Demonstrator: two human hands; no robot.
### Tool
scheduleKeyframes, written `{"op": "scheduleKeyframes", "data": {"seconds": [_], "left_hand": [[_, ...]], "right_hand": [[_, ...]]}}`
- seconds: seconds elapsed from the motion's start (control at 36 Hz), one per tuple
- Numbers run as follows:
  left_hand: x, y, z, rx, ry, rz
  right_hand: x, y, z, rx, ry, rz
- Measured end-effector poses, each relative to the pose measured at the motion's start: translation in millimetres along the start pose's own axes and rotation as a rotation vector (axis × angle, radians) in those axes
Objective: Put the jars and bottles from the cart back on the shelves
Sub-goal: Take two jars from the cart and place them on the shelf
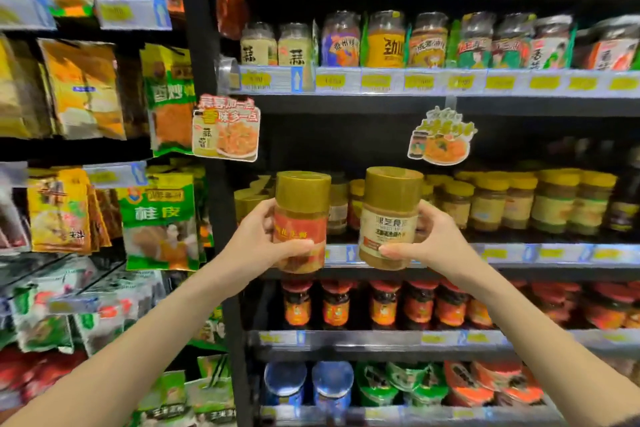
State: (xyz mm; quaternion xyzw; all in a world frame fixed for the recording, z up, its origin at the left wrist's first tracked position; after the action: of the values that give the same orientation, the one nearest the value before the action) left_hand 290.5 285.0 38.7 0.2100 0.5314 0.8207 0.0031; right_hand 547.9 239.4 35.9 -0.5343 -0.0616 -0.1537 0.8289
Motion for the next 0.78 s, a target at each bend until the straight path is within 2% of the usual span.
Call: {"op": "scheduleKeyframes", "data": {"seconds": [0.25,0.78], "left_hand": [[12.0,-26.8,62.8,-0.002,0.058,-0.062],[-23.8,-73.2,119.7,0.131,0.082,0.108]], "right_hand": [[-18.2,17.4,60.2,-0.016,-0.056,0.059],[-5.7,48.9,109.2,-0.043,-0.140,0.068]]}}
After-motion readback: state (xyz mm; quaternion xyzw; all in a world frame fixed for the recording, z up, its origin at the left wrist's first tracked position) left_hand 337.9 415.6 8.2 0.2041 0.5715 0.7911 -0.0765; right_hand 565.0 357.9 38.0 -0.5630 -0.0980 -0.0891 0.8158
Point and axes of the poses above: each hand's wrist, its own z-axis towards the middle knuckle, its own x-axis out of the back of the hand, y = z × x, the point moved 2 cm from there along z, towards the middle knuckle, and after that the axes turned 6 degrees about z, right-handed, at the moved point
